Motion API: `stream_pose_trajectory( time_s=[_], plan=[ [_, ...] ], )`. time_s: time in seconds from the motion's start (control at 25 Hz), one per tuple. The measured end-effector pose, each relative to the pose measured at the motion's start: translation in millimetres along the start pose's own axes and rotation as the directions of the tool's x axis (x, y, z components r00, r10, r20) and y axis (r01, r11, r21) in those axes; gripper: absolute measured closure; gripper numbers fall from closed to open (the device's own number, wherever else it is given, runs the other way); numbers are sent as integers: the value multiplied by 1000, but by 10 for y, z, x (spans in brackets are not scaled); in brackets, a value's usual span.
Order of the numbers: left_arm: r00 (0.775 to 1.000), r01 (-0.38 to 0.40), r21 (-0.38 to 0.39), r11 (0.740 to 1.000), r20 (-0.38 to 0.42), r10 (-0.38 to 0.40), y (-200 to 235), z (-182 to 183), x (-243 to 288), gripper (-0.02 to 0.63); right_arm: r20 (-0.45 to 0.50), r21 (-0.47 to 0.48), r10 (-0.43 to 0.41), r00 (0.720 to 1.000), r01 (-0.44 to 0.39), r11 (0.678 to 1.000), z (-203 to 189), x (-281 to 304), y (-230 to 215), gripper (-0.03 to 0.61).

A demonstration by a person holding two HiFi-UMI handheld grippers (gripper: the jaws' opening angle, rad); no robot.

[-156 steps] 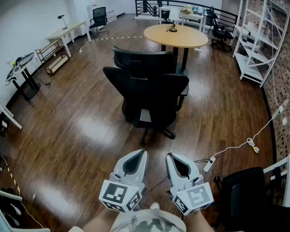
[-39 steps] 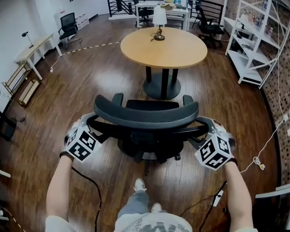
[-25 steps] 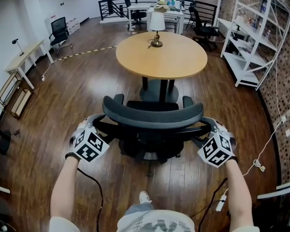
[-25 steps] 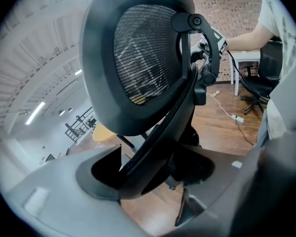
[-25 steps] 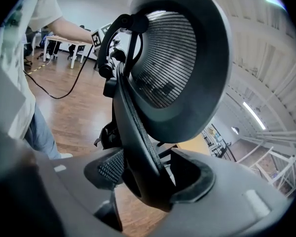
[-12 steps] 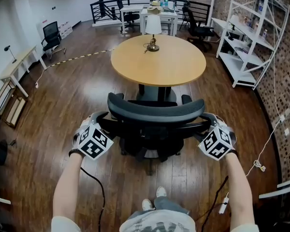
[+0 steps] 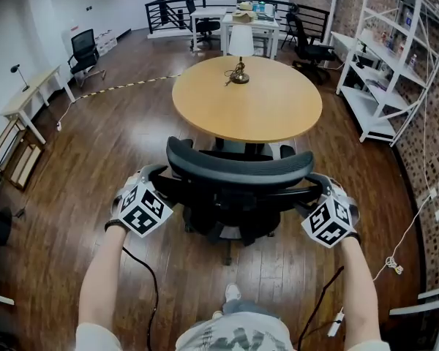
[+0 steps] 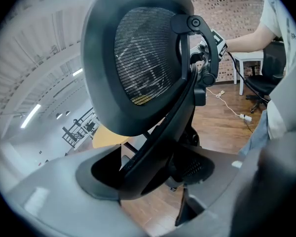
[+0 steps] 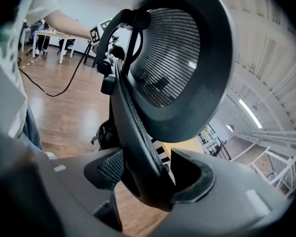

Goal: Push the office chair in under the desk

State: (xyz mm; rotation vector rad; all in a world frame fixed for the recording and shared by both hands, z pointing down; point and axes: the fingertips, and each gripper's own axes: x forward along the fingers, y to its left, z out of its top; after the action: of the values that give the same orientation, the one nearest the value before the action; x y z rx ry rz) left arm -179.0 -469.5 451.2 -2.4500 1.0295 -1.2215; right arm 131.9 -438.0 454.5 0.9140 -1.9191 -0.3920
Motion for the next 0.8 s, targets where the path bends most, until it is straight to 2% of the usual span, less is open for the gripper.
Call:
stream_pose_trajectory(
  time_s=[0.52,0.8],
  plan=[
    [1000,-14,-12,1000,4,14,364,154,431,253,10,-21,-12,1000,12,1000,-42,429,-456,296],
    [1000,-14,-14,1000,1,14,424,123,445,250,23,-36,-14,1000,15,999,2,468,-478,296]
  ],
)
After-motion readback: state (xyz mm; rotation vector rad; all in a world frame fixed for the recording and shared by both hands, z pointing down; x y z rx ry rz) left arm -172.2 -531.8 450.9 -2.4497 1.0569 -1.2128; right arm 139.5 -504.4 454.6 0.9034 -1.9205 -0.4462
